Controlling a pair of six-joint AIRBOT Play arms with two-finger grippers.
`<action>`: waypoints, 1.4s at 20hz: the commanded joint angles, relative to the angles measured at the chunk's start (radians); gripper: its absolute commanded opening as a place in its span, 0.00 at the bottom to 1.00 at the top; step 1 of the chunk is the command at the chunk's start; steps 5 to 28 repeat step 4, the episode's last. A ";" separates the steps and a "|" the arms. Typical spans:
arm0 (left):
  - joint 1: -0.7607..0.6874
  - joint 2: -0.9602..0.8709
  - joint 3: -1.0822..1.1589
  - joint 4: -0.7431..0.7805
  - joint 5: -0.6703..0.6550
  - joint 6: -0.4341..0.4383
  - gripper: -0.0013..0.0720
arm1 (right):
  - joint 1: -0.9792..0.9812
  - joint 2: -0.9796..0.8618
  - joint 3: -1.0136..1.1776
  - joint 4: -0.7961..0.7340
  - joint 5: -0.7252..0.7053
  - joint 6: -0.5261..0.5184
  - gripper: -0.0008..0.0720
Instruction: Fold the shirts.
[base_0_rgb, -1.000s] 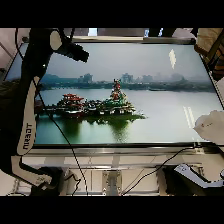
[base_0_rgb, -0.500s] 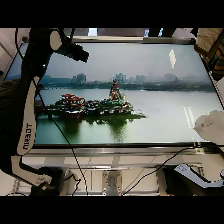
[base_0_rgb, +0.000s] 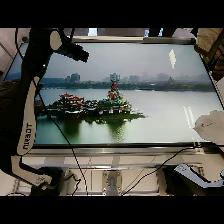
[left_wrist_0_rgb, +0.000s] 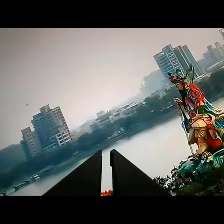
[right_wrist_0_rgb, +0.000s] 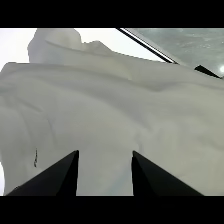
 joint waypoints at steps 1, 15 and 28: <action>0.000 0.001 0.000 0.000 0.000 0.000 0.11 | 0.000 0.000 0.000 0.000 0.000 0.000 0.53; 0.000 0.001 0.000 0.000 0.000 0.000 0.11 | 0.000 0.000 0.000 0.000 0.000 0.000 0.53; 0.000 0.001 0.000 0.000 0.000 0.000 0.11 | 0.000 0.000 0.000 0.000 0.000 0.000 0.53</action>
